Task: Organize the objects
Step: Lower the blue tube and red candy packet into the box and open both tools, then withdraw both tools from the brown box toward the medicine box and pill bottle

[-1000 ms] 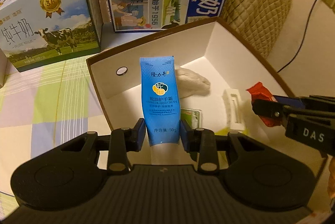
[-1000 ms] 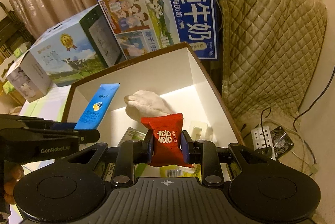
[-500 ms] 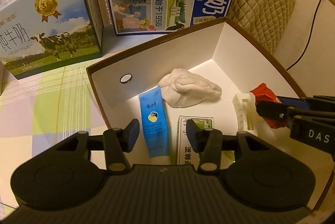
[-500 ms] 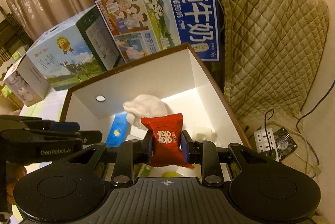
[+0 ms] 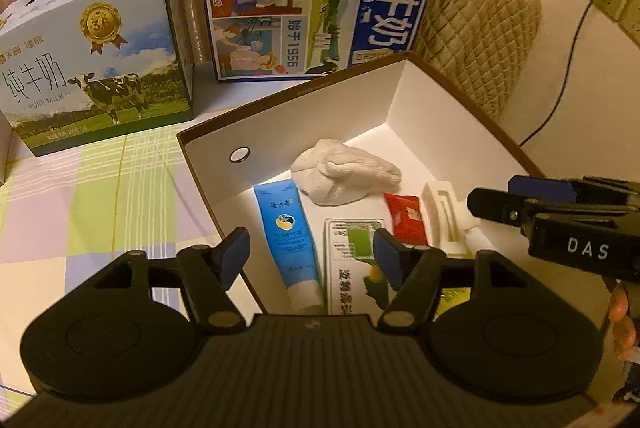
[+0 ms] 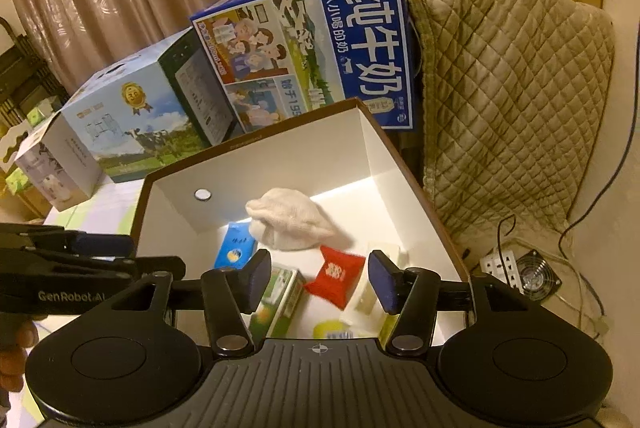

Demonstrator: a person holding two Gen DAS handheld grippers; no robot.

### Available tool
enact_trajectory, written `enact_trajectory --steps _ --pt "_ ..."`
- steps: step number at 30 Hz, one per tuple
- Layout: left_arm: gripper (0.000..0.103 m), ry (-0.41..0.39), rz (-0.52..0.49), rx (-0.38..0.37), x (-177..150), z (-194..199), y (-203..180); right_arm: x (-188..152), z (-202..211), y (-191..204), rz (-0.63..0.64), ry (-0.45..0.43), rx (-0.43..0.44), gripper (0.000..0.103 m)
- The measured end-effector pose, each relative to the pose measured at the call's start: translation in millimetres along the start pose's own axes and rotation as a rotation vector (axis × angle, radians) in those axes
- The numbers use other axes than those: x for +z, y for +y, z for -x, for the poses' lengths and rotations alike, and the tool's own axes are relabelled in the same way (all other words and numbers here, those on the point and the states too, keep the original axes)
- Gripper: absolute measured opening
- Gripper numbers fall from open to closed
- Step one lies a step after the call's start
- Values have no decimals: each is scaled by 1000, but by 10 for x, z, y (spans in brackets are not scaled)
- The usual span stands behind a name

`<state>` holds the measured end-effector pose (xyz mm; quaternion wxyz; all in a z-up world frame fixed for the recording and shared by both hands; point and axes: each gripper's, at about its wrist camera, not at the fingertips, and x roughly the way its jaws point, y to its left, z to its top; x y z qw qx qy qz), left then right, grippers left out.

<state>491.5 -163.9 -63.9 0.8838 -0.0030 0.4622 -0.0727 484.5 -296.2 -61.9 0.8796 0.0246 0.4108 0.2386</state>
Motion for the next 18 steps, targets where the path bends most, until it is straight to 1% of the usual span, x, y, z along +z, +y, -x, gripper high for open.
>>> enact_trajectory --steps 2,7,10,14,18 --pt "71 -9 -2 -4 -27 80 -12 -49 94 10 -7 -2 0 54" --pt "75 -28 19 -30 -122 298 -12 -182 314 57 -28 -1 9 56" --pt "80 -39 23 -38 -206 451 -21 -275 431 107 -34 10 8 58" --pt "83 -44 32 -38 -342 639 -33 -408 590 184 -43 9 2 59" --pt "84 -46 44 -36 -487 801 -33 -509 750 255 -52 6 1 59"
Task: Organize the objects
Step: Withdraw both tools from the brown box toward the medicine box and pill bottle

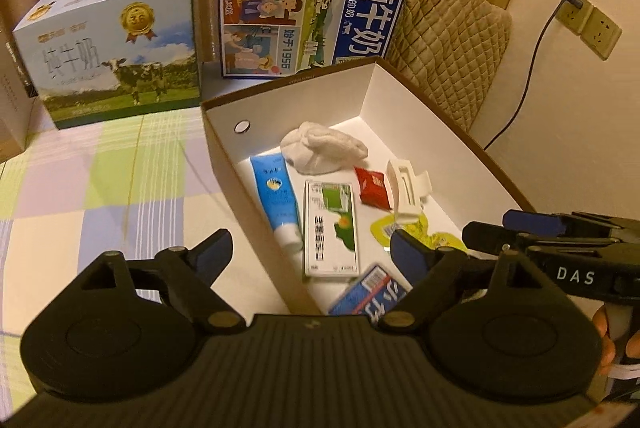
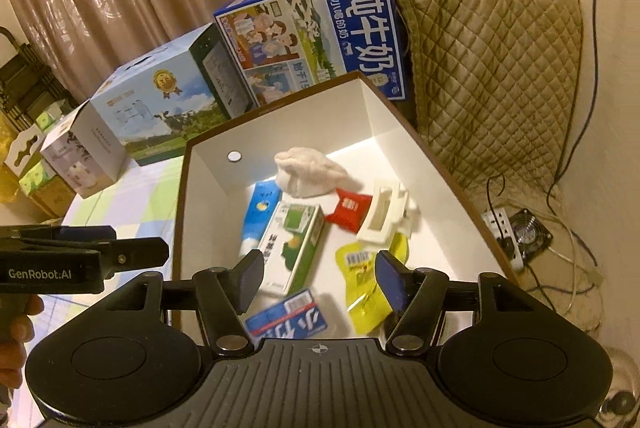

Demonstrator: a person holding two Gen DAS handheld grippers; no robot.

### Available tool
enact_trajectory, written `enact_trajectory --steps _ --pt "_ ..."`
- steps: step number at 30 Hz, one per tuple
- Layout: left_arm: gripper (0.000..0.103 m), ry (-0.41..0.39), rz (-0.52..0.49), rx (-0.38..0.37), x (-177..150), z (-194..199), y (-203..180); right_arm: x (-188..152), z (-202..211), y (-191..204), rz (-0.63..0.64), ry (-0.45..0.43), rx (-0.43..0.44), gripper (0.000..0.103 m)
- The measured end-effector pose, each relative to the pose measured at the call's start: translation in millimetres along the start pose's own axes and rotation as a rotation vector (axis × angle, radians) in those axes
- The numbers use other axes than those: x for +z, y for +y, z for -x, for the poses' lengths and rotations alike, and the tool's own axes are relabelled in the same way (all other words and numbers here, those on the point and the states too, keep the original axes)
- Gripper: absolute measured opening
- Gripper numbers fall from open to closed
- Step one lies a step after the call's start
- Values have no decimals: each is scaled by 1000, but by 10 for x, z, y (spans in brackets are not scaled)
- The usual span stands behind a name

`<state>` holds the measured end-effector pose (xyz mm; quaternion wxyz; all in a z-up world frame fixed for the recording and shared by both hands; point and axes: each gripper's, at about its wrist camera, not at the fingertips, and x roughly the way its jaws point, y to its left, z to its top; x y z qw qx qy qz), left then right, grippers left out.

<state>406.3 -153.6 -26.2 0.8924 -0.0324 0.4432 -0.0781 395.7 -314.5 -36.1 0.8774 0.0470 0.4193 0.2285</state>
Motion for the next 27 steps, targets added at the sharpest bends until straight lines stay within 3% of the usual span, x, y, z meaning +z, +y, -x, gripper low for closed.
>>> enact_trajectory --steps 11,27 --pt "84 -8 19 19 -391 451 85 -274 343 247 2 -3 12 60" --pt "84 7 67 41 -1014 966 461 -821 522 806 49 59 63 61"
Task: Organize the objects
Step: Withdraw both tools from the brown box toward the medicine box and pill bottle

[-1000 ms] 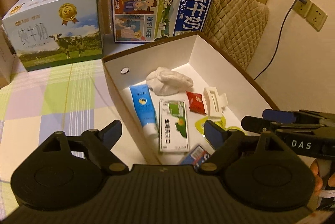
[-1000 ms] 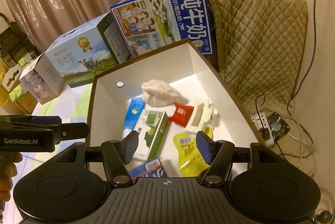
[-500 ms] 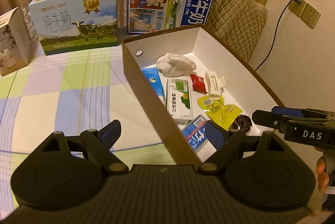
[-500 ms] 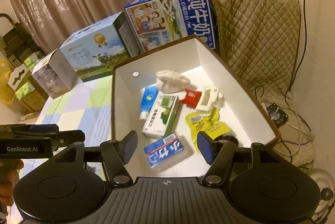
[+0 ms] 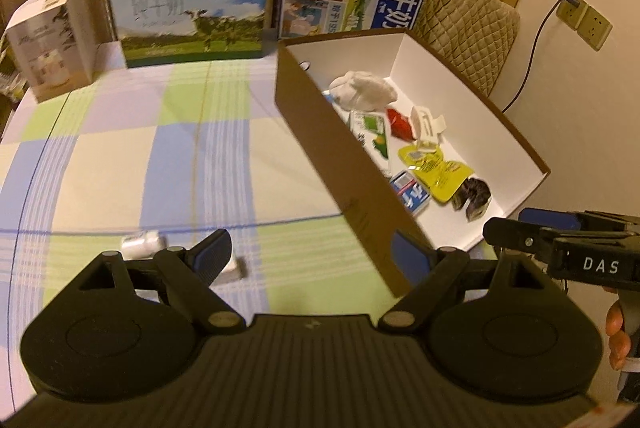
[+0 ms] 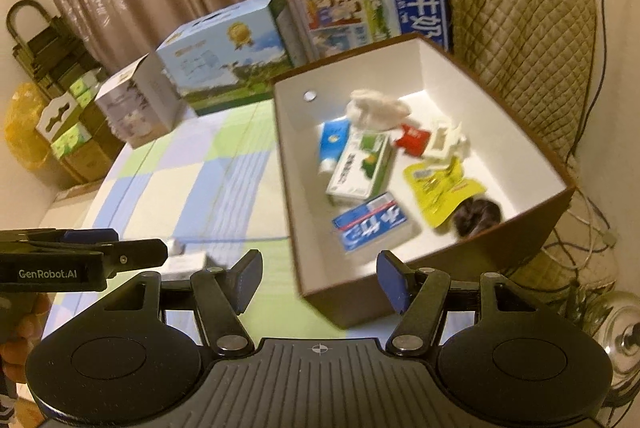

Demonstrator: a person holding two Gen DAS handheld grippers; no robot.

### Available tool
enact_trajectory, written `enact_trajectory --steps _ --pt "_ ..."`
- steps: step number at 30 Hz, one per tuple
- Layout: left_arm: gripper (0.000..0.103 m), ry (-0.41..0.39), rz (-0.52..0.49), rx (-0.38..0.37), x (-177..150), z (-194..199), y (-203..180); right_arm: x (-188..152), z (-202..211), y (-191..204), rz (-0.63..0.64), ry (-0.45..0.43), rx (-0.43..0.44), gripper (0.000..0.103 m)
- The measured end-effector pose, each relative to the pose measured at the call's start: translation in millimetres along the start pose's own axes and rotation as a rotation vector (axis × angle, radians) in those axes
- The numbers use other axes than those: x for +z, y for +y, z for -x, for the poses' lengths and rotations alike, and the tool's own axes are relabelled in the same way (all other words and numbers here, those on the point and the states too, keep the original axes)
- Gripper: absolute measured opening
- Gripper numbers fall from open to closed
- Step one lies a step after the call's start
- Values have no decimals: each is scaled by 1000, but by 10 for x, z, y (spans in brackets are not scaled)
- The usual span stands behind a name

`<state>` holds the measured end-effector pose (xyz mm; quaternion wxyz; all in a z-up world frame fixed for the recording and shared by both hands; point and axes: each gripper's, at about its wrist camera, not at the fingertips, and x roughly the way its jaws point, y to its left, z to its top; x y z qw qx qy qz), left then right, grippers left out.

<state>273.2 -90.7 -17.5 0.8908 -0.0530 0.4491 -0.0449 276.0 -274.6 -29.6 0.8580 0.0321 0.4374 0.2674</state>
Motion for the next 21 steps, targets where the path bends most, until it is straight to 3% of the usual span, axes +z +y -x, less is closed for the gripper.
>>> enact_trajectory --steps 21 --pt "84 53 99 99 -675 346 950 -501 -441 840 86 128 47 61"
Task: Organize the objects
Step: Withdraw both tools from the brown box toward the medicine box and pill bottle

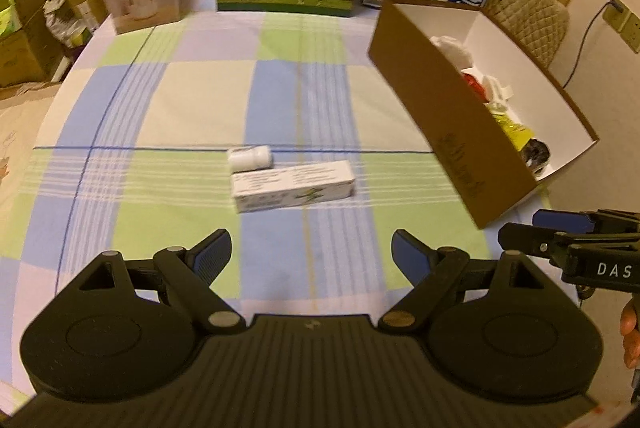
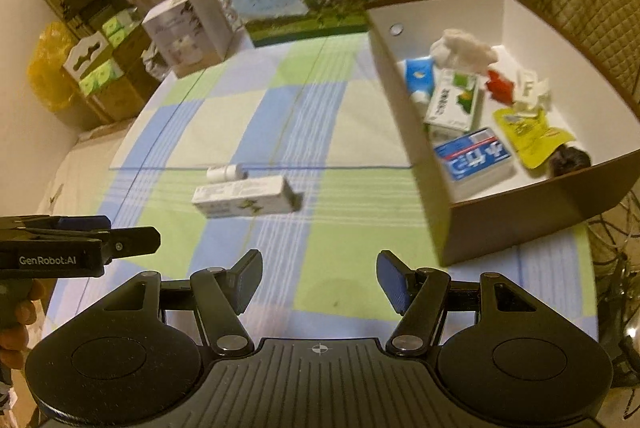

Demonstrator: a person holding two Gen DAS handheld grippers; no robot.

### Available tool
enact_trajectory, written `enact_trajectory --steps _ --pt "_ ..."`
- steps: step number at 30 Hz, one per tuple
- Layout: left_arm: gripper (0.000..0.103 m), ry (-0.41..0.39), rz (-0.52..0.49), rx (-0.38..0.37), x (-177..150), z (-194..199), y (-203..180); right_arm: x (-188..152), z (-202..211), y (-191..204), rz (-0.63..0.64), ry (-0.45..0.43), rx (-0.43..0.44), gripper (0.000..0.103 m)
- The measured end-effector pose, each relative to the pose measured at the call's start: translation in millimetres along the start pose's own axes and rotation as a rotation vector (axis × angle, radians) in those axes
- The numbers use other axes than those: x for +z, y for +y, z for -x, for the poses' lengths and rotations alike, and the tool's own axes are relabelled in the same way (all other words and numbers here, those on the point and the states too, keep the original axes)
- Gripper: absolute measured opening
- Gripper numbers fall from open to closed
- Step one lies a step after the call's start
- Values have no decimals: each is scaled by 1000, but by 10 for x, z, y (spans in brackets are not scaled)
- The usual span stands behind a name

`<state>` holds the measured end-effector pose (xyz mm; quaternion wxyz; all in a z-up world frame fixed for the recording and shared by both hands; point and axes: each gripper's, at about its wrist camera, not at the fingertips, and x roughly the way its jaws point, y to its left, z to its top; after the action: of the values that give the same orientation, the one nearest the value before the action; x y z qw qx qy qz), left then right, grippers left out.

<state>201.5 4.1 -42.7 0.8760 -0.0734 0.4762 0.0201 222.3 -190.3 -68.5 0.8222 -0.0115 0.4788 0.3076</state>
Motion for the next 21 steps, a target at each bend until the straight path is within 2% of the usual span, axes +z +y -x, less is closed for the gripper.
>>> enact_trajectory --steps 10,21 --pt "84 31 43 34 -122 -33 391 -62 -374 259 29 62 7 61" --pt "84 62 73 64 -102 -201 749 45 -738 264 53 93 -37 61"
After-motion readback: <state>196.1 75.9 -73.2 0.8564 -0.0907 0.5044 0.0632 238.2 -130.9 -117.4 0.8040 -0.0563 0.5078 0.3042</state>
